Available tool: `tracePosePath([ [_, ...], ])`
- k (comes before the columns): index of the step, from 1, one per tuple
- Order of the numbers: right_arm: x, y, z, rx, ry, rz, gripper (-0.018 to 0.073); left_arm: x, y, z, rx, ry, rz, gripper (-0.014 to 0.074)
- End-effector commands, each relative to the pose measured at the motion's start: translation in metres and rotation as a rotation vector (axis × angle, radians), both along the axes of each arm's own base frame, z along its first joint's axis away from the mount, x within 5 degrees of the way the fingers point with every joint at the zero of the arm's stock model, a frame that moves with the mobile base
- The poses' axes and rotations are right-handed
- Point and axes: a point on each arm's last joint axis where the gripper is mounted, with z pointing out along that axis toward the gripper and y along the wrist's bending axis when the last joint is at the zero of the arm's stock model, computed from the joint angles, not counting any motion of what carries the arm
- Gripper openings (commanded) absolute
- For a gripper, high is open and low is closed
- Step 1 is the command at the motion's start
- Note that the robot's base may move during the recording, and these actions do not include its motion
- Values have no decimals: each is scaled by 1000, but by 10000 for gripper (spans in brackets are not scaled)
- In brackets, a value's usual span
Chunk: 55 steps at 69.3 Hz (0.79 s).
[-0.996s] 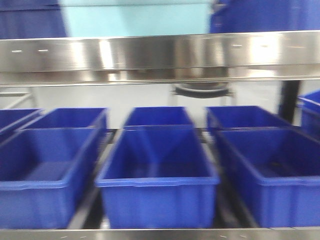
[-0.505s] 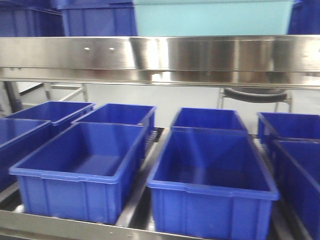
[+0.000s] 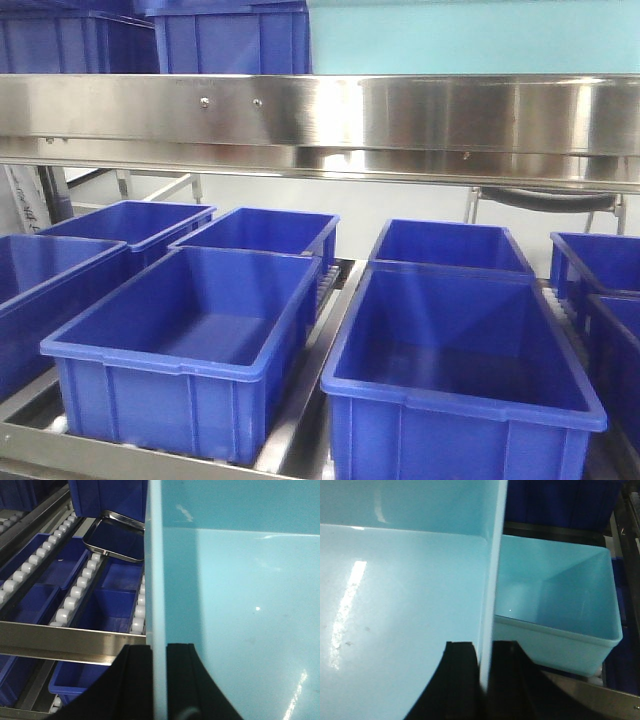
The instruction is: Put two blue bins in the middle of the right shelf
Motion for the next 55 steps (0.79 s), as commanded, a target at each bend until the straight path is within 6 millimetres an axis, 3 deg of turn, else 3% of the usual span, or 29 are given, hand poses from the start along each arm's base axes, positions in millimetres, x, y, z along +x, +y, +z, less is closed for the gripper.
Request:
tracePosePath([
  [1, -1, -2, 6, -2, -46, 10, -162, -5, 0, 12, -35, -82, -34, -111],
  [55, -1, -2, 6, -2, -46, 10, -162, -5, 0, 12, -35, -82, -34, -111],
])
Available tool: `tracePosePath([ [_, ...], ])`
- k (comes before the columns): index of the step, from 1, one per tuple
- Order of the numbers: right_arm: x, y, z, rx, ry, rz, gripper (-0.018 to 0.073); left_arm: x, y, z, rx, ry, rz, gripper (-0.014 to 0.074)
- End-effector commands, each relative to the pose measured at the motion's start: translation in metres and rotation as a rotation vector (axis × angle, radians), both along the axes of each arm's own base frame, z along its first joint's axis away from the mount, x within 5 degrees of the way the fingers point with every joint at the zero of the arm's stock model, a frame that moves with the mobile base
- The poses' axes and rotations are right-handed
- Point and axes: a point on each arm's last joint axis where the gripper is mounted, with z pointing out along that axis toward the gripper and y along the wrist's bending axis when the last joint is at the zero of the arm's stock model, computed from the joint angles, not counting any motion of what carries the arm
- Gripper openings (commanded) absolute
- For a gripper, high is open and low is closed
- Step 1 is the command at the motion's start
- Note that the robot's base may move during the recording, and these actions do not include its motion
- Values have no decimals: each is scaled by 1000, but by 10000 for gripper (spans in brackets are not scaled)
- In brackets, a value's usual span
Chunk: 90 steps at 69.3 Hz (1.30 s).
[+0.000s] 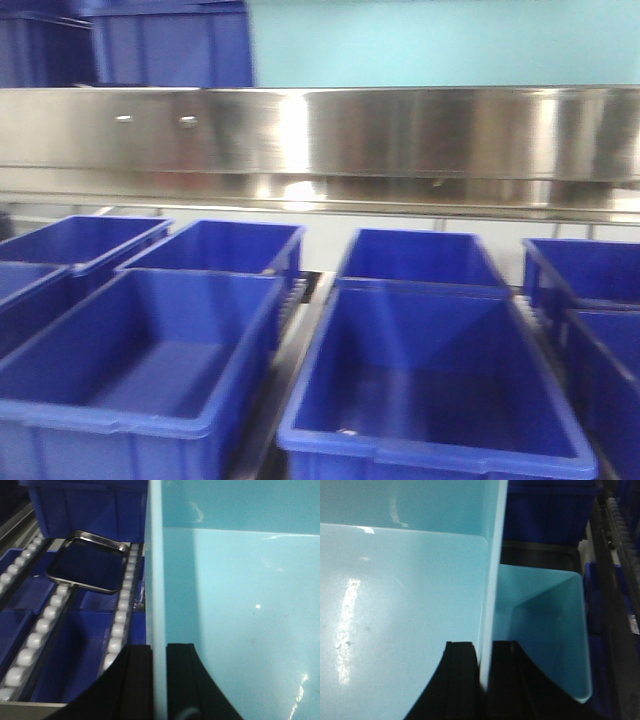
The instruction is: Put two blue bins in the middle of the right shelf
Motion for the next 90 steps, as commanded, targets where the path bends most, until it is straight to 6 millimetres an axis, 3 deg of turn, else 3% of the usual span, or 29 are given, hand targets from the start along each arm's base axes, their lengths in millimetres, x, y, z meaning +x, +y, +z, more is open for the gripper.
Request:
tracePosePath([
  [1, -1, -2, 6, -2, -46, 10, -162, -5, 0, 12, -33, -83, -34, -111],
  [90, -1, -2, 6, -1, -48, 11, -162, -5, 1, 13, -21, -90, -26, -111],
])
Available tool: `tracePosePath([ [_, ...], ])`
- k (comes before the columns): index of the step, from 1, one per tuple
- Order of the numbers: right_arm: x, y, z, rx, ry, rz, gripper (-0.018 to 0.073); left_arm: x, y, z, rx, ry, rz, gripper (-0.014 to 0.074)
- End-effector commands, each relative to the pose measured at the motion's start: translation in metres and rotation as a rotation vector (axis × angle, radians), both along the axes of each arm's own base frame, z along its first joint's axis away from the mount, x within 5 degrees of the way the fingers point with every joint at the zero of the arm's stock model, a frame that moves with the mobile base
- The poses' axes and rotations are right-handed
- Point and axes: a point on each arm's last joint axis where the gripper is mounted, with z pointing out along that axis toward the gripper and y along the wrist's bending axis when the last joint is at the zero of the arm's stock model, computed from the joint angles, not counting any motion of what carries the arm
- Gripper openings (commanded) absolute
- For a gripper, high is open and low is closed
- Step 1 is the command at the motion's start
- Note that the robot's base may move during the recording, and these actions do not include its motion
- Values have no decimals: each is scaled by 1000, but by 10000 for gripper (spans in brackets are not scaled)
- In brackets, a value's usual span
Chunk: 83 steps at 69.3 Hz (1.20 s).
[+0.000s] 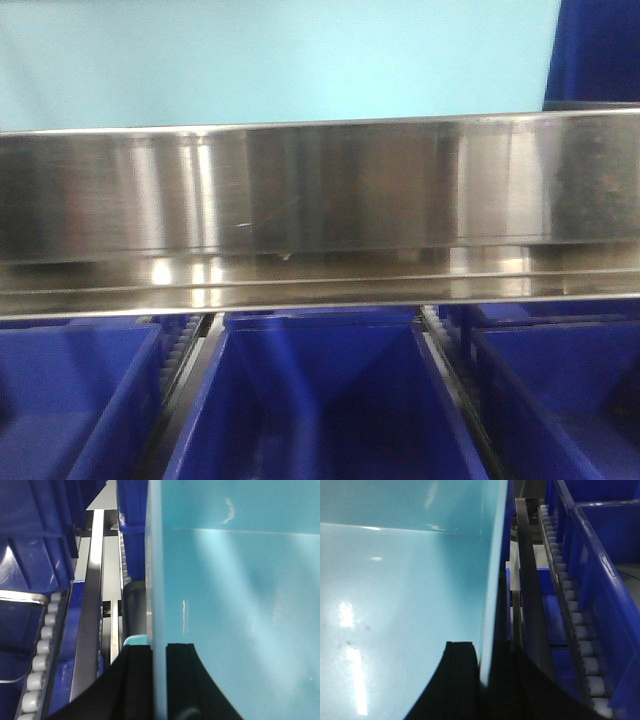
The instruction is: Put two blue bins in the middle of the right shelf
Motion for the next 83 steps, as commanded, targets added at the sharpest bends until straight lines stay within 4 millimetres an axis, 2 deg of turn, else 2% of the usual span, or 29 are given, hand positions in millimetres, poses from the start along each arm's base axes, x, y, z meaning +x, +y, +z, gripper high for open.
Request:
tracePosePath([
  [1, -1, -2, 6, -5, -50, 10, -162, -5, 0, 13, -26, -89, -29, -111],
  [83, -1, -2, 6, -5, -50, 10, -162, -5, 1, 13, -25, -91, -28, -111],
])
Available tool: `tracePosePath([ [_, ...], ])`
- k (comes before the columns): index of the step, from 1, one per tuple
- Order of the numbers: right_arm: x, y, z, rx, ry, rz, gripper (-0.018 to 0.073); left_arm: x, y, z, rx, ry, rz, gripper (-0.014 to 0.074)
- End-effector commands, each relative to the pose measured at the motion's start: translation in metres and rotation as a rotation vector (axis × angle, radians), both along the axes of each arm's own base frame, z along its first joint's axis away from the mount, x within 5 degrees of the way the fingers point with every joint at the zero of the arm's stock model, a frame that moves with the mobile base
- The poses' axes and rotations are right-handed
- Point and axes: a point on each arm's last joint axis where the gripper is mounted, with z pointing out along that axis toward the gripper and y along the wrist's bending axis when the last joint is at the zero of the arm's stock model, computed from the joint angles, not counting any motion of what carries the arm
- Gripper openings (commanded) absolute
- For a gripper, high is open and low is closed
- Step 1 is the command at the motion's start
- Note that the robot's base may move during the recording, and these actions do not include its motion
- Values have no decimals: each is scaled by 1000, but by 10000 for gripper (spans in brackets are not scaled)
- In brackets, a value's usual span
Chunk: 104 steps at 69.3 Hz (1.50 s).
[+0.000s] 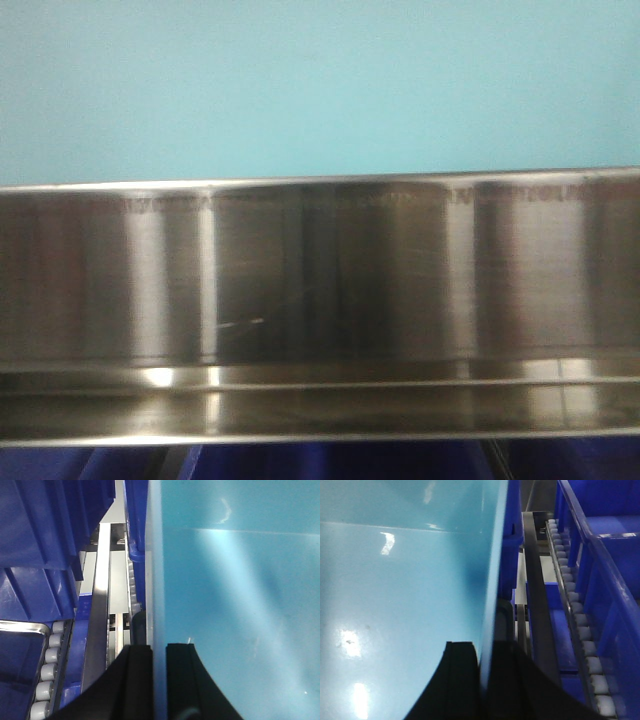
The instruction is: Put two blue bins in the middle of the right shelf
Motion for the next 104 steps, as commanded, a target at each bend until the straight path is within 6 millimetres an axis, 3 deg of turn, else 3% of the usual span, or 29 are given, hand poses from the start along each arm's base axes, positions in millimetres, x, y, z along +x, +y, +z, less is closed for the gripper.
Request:
tracePosePath([
  [1, -1, -2, 6, -5, -50, 10, -162, -5, 0, 13, -26, -87, -28, -111],
  [104, 0, 0, 9, 11, -83, 25, -162, -5, 0, 14, -29, -100, -34, -111],
])
